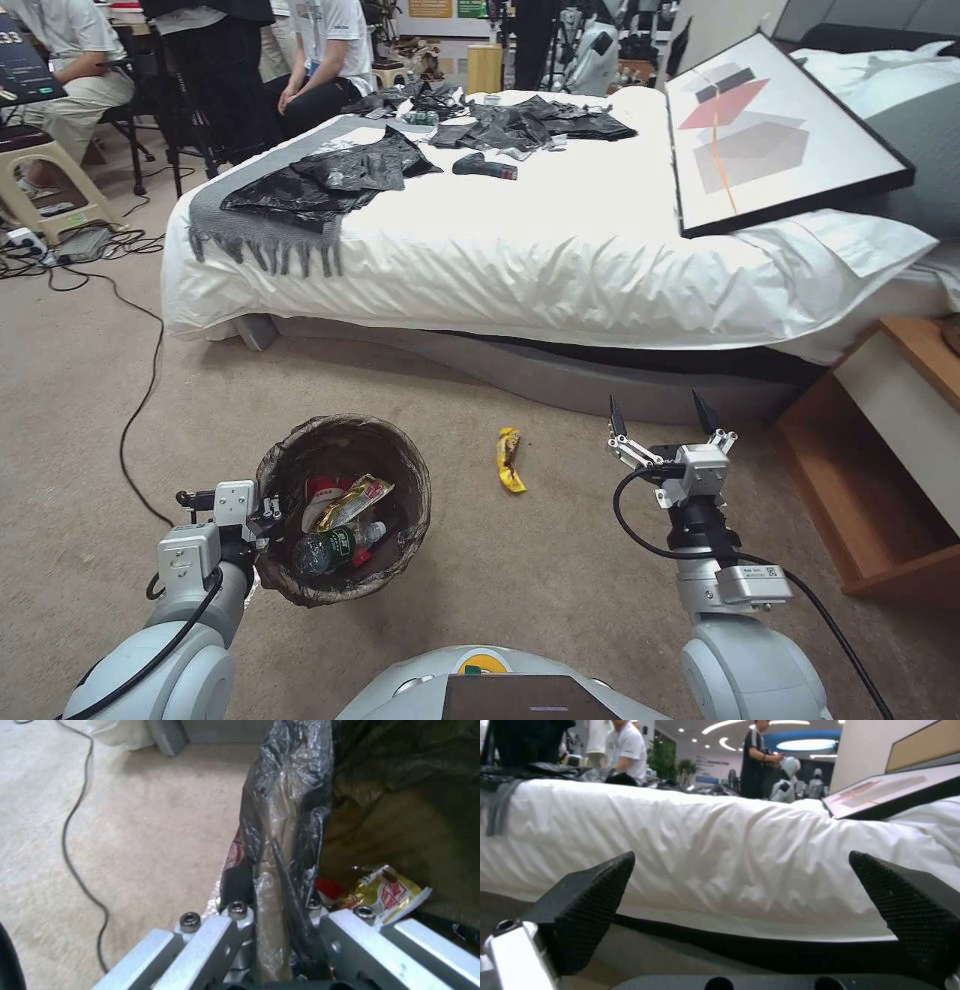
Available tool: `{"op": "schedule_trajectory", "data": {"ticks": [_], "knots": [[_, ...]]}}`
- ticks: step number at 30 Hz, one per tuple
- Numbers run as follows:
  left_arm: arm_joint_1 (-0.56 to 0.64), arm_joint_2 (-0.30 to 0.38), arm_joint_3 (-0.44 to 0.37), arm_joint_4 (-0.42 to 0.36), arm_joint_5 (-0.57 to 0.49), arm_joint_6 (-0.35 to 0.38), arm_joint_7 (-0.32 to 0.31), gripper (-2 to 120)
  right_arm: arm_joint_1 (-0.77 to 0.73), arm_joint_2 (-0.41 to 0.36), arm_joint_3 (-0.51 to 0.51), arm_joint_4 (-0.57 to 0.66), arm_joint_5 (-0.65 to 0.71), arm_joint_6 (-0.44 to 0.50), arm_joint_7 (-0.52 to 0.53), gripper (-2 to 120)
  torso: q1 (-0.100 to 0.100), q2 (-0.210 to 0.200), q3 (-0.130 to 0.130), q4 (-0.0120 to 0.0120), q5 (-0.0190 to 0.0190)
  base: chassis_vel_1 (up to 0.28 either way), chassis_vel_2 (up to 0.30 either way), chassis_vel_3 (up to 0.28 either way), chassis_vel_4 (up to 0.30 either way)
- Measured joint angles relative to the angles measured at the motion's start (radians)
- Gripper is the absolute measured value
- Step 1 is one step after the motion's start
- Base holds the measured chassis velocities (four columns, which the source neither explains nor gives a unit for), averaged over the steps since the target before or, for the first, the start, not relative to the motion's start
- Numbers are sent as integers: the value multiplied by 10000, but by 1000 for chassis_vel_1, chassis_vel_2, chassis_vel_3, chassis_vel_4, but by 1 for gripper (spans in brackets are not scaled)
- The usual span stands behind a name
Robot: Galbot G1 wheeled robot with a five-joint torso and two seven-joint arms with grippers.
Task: Pick up the trash bin, then pick up the garbage from the floor and place it into the trash bin.
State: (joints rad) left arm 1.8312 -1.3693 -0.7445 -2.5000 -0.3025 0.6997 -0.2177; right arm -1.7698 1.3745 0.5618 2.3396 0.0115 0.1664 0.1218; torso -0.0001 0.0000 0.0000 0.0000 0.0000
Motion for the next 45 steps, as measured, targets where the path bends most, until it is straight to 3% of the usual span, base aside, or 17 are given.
{"op": "schedule_trajectory", "data": {"ticks": [45], "knots": [[31, -34, -37, 0, 82, -93, 15, 3, 70, -17, 53, 81, 171, -424, 547, 100, 0, -1, 0, 0, 0, 5, 5, 4, 6]]}}
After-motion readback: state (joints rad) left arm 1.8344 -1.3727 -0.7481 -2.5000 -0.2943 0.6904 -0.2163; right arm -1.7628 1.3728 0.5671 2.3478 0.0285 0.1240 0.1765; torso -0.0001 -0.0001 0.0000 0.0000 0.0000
